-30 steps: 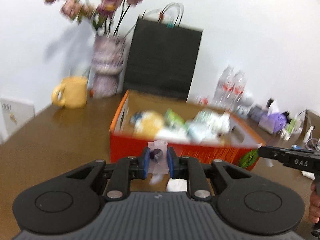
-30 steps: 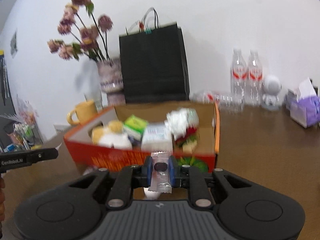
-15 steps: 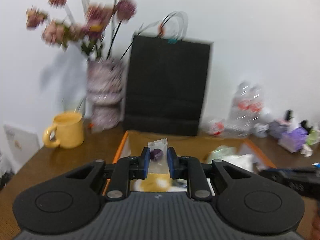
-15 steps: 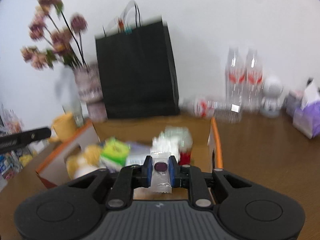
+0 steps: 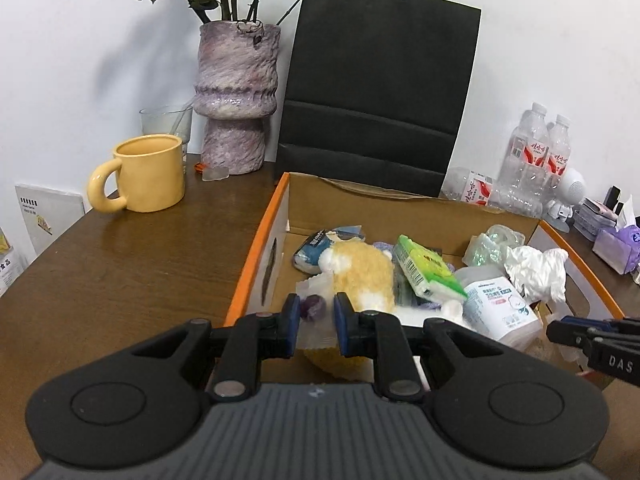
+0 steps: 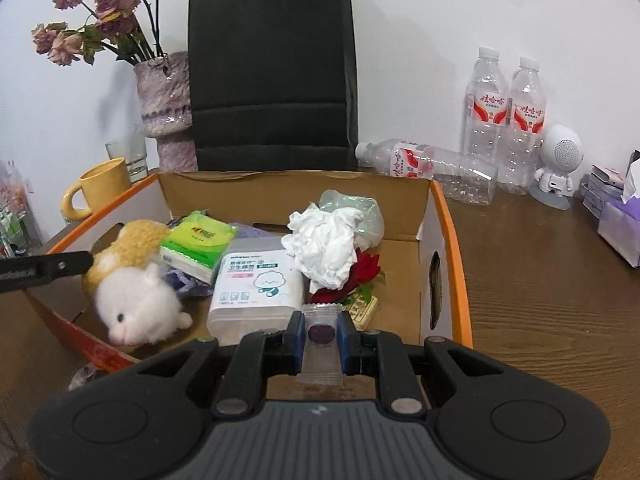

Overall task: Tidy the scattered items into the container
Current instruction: 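Carry both clear packets over the box and open both tools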

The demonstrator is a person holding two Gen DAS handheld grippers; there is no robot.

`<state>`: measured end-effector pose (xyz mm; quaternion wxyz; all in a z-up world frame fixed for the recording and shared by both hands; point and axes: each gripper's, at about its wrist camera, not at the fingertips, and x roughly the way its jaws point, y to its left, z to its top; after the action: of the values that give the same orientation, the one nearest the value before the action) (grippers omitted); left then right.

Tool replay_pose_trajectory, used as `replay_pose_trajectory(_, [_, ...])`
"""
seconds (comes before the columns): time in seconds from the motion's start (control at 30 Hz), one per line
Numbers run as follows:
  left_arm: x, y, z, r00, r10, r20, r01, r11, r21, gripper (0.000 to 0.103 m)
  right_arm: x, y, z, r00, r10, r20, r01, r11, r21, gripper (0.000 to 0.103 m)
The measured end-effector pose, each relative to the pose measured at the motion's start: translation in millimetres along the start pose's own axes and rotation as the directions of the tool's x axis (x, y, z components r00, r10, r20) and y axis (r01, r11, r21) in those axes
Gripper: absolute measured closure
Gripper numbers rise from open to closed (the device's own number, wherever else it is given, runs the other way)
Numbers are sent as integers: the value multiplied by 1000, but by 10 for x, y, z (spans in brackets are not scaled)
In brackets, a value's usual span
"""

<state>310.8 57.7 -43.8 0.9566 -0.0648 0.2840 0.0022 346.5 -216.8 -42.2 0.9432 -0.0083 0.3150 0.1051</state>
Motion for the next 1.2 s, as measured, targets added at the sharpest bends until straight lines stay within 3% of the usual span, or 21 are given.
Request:
replay_pose_trajectory(0.23, [-23, -24, -10, 1000, -3, 14, 3, 1000, 10, 79, -15, -2, -1, 1000, -2, 1, 2, 1000, 5, 87])
replay_pose_trajectory(0.3, [-46, -26, -8, 999, -21, 28, 21, 1000, 6, 61, -31, -13, 4, 1000, 14, 2, -14, 1000, 18, 83])
replay_pose_trajectory(0.33, [-68, -37, -9, 999, -23, 39, 23, 1000, 8, 54, -44, -21, 10, 1000, 29, 3, -29, 999, 27, 78])
replay_pose_trajectory(0.4, [-128, -77, -5, 997, -34, 66, 33, 999, 11, 24, -88, -25, 24, 999, 52, 15, -52, 998, 45, 67])
replay_pose_trajectory(0.47, [-191, -127, -7, 994, -51, 95, 49, 999, 24, 16, -153, -12, 42, 997, 65, 44, -67, 996, 54, 53])
replay_pose_trajectory(0.53, [-246, -171, -6, 991, -51, 125, 46, 998, 39, 4, -230, 9, 61, 995, 61, 78, -65, 997, 51, 23])
replay_pose_trajectory(0.57, [-276, -190, -9, 988, -47, 146, 41, 998, 43, 0, -269, 25, 67, 994, 56, 97, -60, 997, 44, 19])
replay_pose_trajectory(0.67, [-369, -228, -12, 978, -56, 203, 46, 998, 52, 0, -343, 60, 81, 990, 52, 128, -57, 998, 34, 14])
replay_pose_trajectory(0.77, [-436, -237, -18, 969, -52, 243, 43, 998, 46, 0, -384, 80, 89, 988, 46, 146, -52, 998, 41, 0])
replay_pose_trajectory(1.2, [-493, -230, -49, 968, -24, 251, 14, 999, 41, 0, -475, 259, 25, 987, 9, 159, -11, 1000, 12, 0])
